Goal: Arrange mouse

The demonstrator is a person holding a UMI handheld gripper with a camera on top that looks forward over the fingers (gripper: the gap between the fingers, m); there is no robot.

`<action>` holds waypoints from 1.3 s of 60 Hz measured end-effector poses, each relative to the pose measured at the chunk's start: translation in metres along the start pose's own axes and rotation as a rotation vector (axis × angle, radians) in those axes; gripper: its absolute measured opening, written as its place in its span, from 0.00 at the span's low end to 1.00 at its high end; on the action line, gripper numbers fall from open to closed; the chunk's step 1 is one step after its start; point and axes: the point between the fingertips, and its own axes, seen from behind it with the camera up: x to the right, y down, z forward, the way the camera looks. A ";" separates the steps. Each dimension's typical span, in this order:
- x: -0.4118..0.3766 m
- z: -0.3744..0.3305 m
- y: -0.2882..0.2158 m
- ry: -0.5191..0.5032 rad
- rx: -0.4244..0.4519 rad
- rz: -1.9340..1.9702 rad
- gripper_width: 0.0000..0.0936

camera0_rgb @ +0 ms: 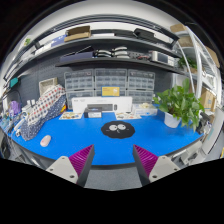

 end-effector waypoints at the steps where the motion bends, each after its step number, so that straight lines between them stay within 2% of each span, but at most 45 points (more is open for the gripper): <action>1: 0.000 0.000 0.000 0.000 0.000 0.000 0.82; 10: -0.007 0.003 0.011 -0.009 -0.018 -0.008 0.81; 19: -0.041 0.002 0.048 -0.049 -0.063 -0.004 0.81; 32: -0.147 0.010 0.114 -0.174 -0.179 -0.018 0.81; 39: -0.220 0.022 0.134 -0.252 -0.225 -0.041 0.81; 48: -0.306 0.052 0.133 -0.325 -0.238 -0.073 0.81; 54: -0.348 0.079 0.124 -0.337 -0.241 -0.079 0.81; 72: -0.415 0.171 0.097 -0.279 -0.255 -0.065 0.80; 76: -0.418 0.187 0.092 -0.259 -0.256 -0.066 0.76; 78: -0.417 0.194 0.092 -0.249 -0.269 -0.070 0.71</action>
